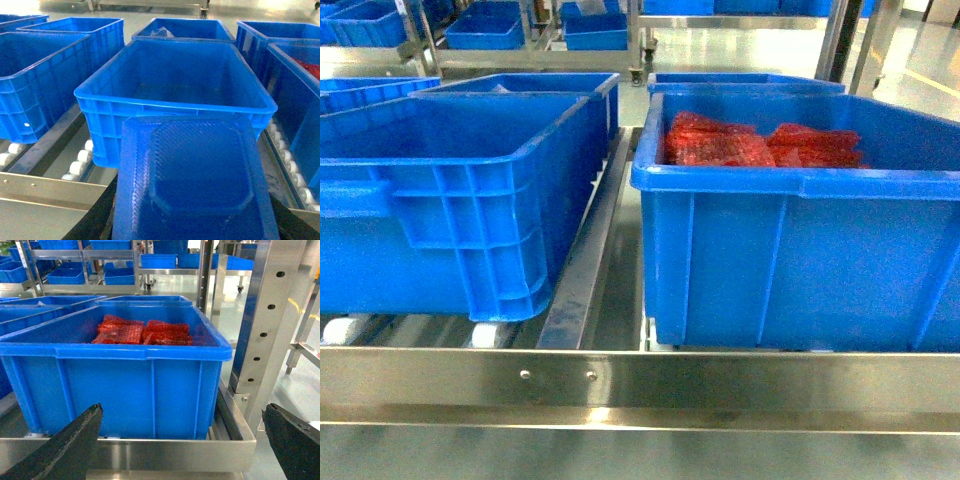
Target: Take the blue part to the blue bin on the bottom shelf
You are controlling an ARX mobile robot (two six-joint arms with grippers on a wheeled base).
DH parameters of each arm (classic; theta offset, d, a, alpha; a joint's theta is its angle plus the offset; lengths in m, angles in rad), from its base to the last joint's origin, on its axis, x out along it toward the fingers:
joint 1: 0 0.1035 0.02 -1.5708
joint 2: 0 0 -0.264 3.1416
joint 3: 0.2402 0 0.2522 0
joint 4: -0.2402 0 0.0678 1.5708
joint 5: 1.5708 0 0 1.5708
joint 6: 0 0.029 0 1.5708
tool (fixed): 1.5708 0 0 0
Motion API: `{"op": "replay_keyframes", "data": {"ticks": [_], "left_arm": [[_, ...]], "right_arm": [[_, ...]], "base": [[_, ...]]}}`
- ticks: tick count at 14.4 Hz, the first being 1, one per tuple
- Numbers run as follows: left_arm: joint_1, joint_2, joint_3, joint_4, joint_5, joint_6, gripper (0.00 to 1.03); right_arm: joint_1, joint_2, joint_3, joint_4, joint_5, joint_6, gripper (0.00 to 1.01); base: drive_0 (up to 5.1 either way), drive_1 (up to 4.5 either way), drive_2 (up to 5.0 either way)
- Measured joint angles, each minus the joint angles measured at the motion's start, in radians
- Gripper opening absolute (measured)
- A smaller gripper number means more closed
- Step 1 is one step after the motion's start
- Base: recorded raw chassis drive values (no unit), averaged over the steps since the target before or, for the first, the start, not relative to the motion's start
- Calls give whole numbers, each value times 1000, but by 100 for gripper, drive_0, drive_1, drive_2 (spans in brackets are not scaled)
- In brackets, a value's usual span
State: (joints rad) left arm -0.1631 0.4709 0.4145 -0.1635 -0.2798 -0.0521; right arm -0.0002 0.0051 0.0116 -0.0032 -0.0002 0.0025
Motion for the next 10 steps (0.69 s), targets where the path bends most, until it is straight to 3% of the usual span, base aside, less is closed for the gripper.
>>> {"op": "replay_keyframes", "data": {"ticks": [10], "left_arm": [[0, 0, 0, 0, 1, 0, 43]], "right_arm": [[0, 0, 0, -3, 0, 0, 98]], "base": [[2, 435, -431]]}}
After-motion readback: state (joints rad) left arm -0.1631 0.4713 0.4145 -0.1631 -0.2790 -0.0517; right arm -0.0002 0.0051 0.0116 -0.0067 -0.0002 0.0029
